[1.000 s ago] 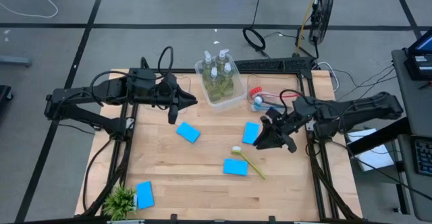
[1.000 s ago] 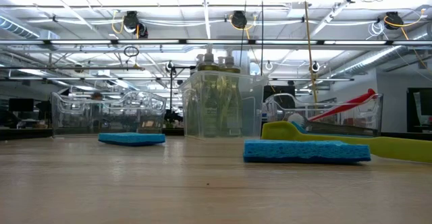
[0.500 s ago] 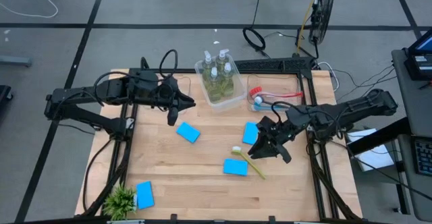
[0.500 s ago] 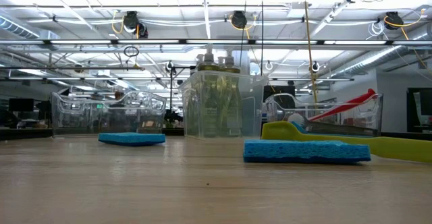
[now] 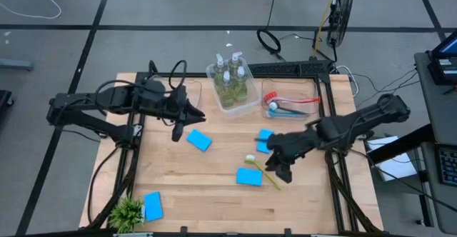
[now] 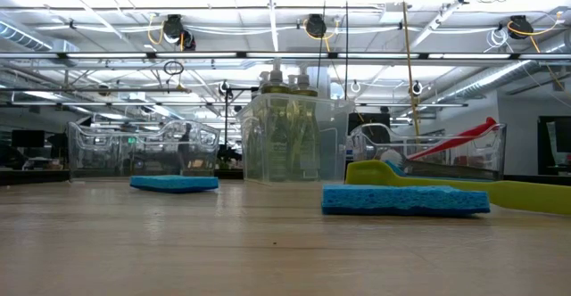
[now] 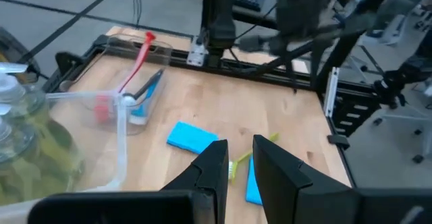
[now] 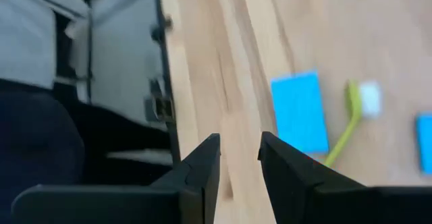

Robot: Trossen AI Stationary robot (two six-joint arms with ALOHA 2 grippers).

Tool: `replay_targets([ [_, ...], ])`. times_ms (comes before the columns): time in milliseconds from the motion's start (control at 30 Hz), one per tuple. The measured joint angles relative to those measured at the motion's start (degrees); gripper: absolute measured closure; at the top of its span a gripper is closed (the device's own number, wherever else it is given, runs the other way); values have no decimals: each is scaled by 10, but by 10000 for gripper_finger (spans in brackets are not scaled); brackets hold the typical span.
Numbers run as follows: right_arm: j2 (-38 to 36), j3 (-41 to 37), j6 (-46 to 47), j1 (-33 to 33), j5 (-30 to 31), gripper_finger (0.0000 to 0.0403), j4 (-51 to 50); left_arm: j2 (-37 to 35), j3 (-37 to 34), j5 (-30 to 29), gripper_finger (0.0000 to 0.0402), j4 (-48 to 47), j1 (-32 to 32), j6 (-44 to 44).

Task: Pick & Place Kitchen Sink Supplies
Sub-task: Put the green dish brush into the right transparent bin

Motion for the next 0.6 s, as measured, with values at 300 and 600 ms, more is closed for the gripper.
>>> replay_targets([
  [300, 100, 0, 31, 21, -75, 310, -69, -44, 0, 0, 330, 13, -14, 33],
  [600, 153, -1, 30, 25, -40, 310, -111, -67, 0, 0, 330, 2, -38, 48],
])
